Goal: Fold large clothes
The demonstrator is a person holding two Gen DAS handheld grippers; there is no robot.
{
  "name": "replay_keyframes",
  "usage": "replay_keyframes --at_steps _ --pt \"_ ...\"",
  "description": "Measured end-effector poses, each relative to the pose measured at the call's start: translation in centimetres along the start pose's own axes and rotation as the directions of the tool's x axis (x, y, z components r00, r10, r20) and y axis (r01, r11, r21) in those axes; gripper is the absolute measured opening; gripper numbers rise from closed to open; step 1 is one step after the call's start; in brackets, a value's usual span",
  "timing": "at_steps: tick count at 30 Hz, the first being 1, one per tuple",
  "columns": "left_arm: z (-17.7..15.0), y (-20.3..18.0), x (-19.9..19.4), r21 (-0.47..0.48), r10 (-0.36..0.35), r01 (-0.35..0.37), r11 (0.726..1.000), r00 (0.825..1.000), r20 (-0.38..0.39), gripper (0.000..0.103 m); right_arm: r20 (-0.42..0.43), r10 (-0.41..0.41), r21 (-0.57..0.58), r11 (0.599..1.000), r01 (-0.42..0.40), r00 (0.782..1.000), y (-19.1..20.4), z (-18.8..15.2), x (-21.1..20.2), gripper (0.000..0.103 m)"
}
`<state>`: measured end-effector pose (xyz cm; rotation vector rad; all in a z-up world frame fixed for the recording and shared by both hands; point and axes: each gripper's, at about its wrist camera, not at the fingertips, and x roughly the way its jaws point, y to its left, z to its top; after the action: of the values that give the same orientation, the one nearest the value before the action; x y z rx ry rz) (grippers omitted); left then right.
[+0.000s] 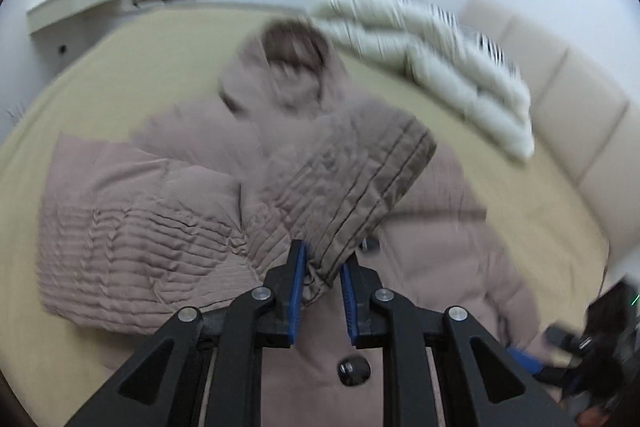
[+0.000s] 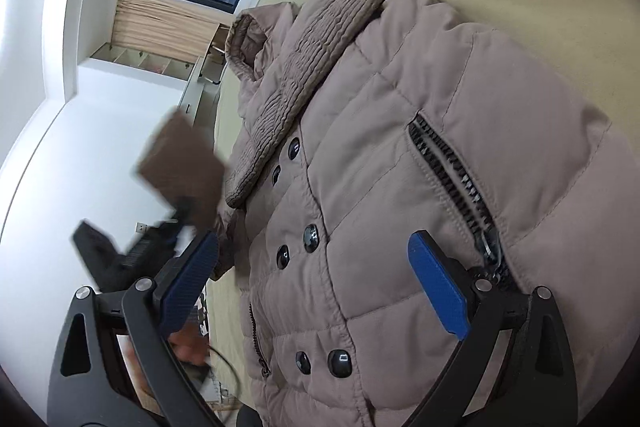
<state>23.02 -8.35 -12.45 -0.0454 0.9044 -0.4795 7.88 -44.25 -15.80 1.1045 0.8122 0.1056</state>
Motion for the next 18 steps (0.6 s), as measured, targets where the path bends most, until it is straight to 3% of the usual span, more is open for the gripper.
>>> replay_keyframes --at_steps 2,7,8,9,11,15,18 --pt "-1.6 -0.7 1.5 0.010 0.001 -0.001 1.000 0.999 -0.047 0.022 -0.007 0.002 -0.007 1.000 -0.002 1.000 0.1 0.6 0.2 0.097" --pt "-3.7 0.4 0.2 -0.015 -0.048 0.047 0.999 0.997 -0.059 0.029 -0.041 0.025 0.016 1.000 -0.024 0.999 0.9 1.8 2.4 0.097" --pt "-3.7 1.0 -0.5 -0.025 -0.064 0.063 0.998 0.997 -0.046 0.034 -0.052 0.029 0.027 0.999 -0.028 0.998 1.3 2.0 3.1 0.097" --pt "-3.6 1.0 -0.8 -0.037 -0.071 0.070 0.997 0.997 -0.030 0.047 -0.065 0.051 0.038 0.998 -0.049 0.997 1.9 2.2 4.0 0.097" --pt "-3.0 1.8 -1.3 -0.057 -0.044 0.044 0.997 0.999 -0.002 0.058 -0.108 0.089 0.053 0.995 -0.083 0.990 3.1 2.5 6.1 0.097" --pt "-2.4 3.4 -0.9 -0.112 -0.082 0.079 0.991 0.996 -0.021 0.058 -0.197 0.125 0.128 0.987 -0.101 0.973 4.4 3.1 10.9 0.094" --pt "-2.5 4.1 -2.6 -0.115 -0.090 0.092 0.989 0.996 0.022 0.058 -0.230 0.063 0.145 0.989 -0.029 0.971 5.1 3.8 13.3 0.089"
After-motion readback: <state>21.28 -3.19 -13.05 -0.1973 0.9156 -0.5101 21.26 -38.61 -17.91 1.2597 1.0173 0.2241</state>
